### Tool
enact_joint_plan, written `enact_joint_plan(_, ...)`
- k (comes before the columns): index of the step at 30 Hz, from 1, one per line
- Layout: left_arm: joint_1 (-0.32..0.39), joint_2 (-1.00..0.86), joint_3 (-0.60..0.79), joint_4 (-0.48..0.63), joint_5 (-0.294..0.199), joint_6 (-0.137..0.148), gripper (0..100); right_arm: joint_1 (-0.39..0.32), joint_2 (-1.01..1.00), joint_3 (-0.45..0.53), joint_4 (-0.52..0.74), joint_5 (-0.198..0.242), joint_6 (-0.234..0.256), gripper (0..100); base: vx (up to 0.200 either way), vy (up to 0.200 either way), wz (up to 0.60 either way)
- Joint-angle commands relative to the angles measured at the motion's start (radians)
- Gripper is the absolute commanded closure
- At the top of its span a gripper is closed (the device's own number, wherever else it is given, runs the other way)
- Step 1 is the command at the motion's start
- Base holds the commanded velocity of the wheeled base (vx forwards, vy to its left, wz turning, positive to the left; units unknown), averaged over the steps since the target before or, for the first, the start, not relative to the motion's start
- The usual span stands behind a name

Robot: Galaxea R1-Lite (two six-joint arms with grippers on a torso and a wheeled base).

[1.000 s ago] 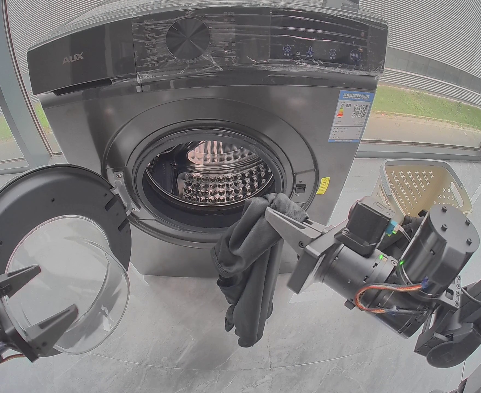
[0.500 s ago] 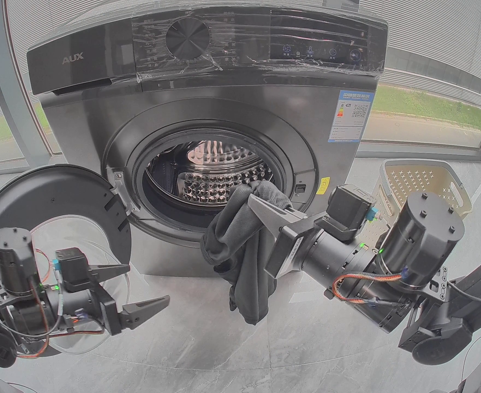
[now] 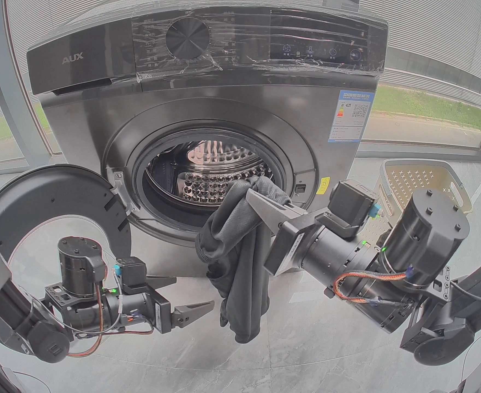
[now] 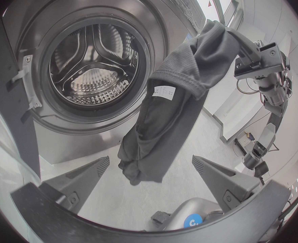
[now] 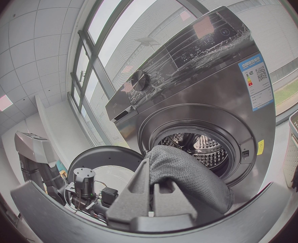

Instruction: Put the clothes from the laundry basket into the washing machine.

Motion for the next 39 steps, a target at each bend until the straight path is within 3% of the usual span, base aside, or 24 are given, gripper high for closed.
enact_joint_plan(1, -0.015, 0.161, -0.019, -0.104, 0.001, -0.024, 0, 0.006, -0.004, 0.005, -0.011, 0.0, 0.0, 100, 0.0, 0.0, 0.0)
enact_joint_plan(10, -0.016, 0.367, -0.045, -0.36, 0.013, -0.036, 0, 0.021, -0.02, 0.011, -0.011, -0.001, 0.0, 100, 0.0, 0.0, 0.0)
enact_joint_plan(15, -0.016, 0.399, -0.063, -0.378, 0.015, -0.037, 0, 0.023, -0.018, 0.011, -0.013, -0.001, 0.0, 100, 0.0, 0.0, 0.0)
enact_joint_plan(25, -0.019, 0.413, -0.177, -0.389, 0.072, -0.087, 0, 0.029, -0.018, 0.022, -0.025, -0.001, 0.0, 100, 0.0, 0.0, 0.0)
enact_joint_plan(31, -0.054, 0.417, -0.2, -0.423, 0.073, -0.111, 0, 0.029, -0.017, 0.024, -0.025, -0.001, 0.0, 100, 0.0, 0.0, 0.0)
enact_joint_plan(39, -0.088, 0.462, -0.197, -0.498, 0.065, -0.113, 0, 0.029, -0.012, 0.022, -0.025, -0.001, -0.001, 100, 0.0, 0.0, 0.0)
